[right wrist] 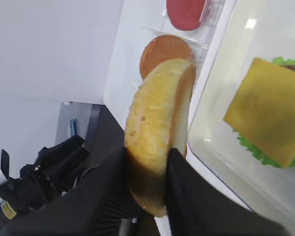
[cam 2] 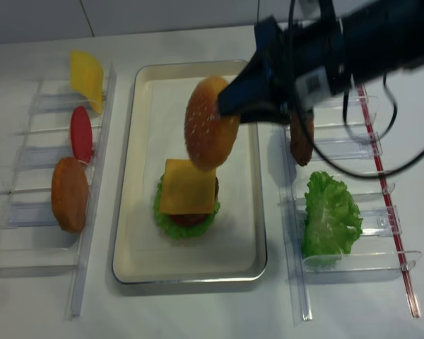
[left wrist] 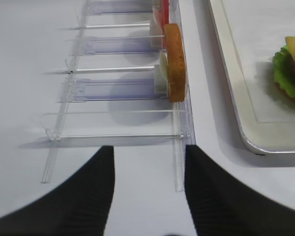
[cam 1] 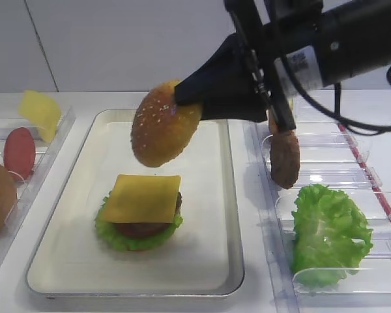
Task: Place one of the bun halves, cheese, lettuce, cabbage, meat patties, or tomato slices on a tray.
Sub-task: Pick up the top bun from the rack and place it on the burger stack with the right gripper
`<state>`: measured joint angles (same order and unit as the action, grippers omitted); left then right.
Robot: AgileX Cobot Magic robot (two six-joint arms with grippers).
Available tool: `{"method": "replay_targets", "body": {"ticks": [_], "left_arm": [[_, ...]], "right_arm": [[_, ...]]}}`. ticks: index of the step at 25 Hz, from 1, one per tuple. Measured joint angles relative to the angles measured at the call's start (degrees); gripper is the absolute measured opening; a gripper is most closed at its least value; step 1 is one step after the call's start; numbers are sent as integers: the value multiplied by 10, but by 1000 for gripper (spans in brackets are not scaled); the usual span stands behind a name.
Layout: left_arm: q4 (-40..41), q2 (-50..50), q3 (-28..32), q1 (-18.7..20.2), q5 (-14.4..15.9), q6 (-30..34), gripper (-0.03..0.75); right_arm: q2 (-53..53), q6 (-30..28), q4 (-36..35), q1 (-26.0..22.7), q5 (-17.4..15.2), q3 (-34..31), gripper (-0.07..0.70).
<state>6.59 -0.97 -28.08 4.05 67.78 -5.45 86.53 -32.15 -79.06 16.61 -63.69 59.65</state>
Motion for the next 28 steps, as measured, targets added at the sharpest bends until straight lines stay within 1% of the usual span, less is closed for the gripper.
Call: {"method": "replay_targets", "body": {"ticks": [2, 5, 7, 11, 13, 14, 17, 19, 20, 25, 28], "left_arm": [[0, 0, 0, 0, 0, 0, 336], [0, 0, 0, 0, 0, 0, 336], [0, 0, 0, 0, 0, 0, 336], [0, 0, 0, 0, 0, 0, 336], [0, 0, 0, 0, 0, 0, 336], [0, 0, 0, 0, 0, 0, 336], [0, 0, 0, 0, 0, 0, 336], [0, 0, 0, 0, 0, 0, 336], [0, 0, 0, 0, 0, 0, 336], [0, 0, 0, 0, 0, 0, 336], [0, 0, 0, 0, 0, 0, 336]], "right_arm": [[-3, -27, -36, 22, 24, -31, 221], [-4, -67, -87, 63, 70, -70, 221], [-4, -84, -102, 84, 105, -81, 221], [-2, -101, -121, 92, 171, -83, 221], [11, -107, -138, 92, 185, -83, 221], [20, -113, -153, 92, 185, -83, 221], [61, -138, -202, 92, 154, -83, 221], [86, -148, -217, 92, 136, -83, 221], [95, -149, -218, 93, 133, -83, 221], [115, -159, -222, 93, 132, -83, 221], [115, -165, -222, 93, 138, -83, 221]]}}
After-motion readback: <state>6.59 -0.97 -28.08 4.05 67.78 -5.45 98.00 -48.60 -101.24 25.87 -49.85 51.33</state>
